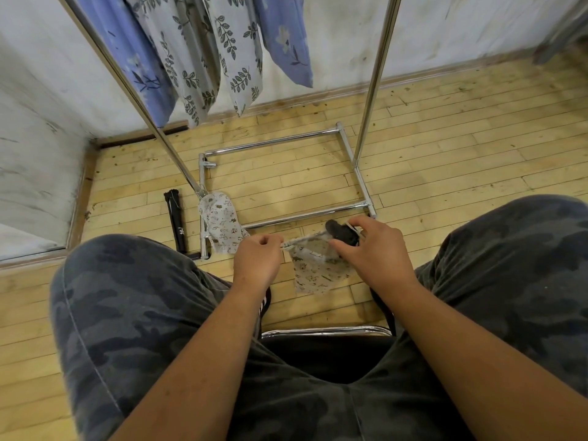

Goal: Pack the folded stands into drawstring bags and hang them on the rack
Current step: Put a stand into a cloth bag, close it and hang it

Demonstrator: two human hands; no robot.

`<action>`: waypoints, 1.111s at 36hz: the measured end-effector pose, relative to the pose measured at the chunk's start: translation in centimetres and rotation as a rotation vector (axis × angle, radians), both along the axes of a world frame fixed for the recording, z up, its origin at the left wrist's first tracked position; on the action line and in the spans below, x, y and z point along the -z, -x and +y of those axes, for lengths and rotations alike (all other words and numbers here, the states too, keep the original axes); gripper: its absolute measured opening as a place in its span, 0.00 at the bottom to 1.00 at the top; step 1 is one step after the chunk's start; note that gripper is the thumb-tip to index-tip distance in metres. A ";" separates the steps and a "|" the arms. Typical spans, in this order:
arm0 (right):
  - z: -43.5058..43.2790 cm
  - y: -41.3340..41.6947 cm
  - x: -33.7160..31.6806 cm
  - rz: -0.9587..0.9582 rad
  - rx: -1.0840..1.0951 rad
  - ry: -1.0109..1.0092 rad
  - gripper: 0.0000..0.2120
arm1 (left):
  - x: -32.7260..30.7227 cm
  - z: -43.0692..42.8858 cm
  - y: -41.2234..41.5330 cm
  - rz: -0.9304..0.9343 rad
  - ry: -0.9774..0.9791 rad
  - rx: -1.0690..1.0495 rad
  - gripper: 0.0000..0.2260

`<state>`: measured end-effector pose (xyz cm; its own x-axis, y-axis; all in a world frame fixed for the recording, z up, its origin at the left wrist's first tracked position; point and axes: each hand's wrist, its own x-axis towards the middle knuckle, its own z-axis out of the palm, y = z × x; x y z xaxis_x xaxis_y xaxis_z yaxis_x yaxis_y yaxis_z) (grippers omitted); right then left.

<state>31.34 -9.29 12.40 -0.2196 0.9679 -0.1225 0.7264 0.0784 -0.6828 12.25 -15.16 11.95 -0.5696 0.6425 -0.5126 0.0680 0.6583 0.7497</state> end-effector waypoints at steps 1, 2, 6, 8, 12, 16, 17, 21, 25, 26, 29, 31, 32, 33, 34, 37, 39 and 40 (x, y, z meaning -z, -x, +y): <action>0.0 0.0 0.0 0.000 0.003 -0.005 0.23 | 0.0 0.0 0.0 -0.012 0.015 0.000 0.10; 0.1 0.0 0.0 0.002 0.005 -0.010 0.24 | 0.2 0.0 0.0 -0.026 0.041 0.002 0.09; 0.0 0.0 0.0 0.002 0.007 -0.025 0.24 | 0.9 -0.1 0.2 -0.020 0.189 0.108 0.09; 0.0 0.0 0.0 0.000 0.007 -0.029 0.24 | 0.9 -0.1 0.1 -0.016 0.238 0.162 0.09; 0.1 -0.1 0.1 0.008 0.016 -0.010 0.24 | 0.0 -0.1 -0.5 -0.214 0.227 0.068 0.13; 0.2 -0.1 0.6 -0.020 0.000 0.010 0.21 | -0.1 0.2 -0.1 -0.326 0.066 -0.051 0.11; 0.2 -0.1 0.7 -0.033 -0.002 0.017 0.20 | -0.2 0.3 -0.1 -0.342 0.023 -0.057 0.11; 0.2 -0.1 0.9 -0.079 -0.021 0.056 0.17 | -0.1 0.3 -0.3 -0.306 -0.083 -0.012 0.17; 0.0 0.1 0.9 -0.133 -0.073 0.086 0.17 | -0.5 0.2 -0.5 -0.216 -0.156 0.097 0.19; -0.1 0.2 0.9 -0.148 -0.093 0.087 0.17 | -0.6 0.2 -0.6 -0.227 -0.182 0.109 0.19; -0.5 0.4 1.0 -0.185 -0.161 0.085 0.13 | -1.0 0.1 -1.1 -0.283 -0.244 0.152 0.20; -0.7 0.6 1.0 -0.213 -0.193 0.089 0.12 | -1.1 0.0 -1.3 -0.311 -0.267 0.176 0.20; -0.8 0.7 1.0 -0.224 -0.206 0.094 0.11 | -1.2 -0.1 -1.4 -0.330 -0.272 0.182 0.20; -0.8 0.8 1.0 -0.237 -0.215 0.100 0.11 | -1.3 -0.1 -1.4 -0.346 -0.274 0.189 0.20; -1.0 0.9 1.0 -0.249 -0.224 0.104 0.12 | -1.3 -0.1 -1.5 -0.364 -0.278 0.193 0.20; -1.2 1.1 1.3 -0.280 -0.242 0.119 0.12 | -1.5 -0.1 -1.8 -0.437 -0.299 0.193 0.21; -1.2 1.1 1.4 -0.293 -0.250 0.140 0.13 | -1.8 -0.3 -2.0 -0.471 -0.306 0.202 0.21; -1.1 1.2 1.4 -0.298 -0.257 0.153 0.14 | -2.0 -0.4 -2.0 -0.479 -0.307 0.213 0.21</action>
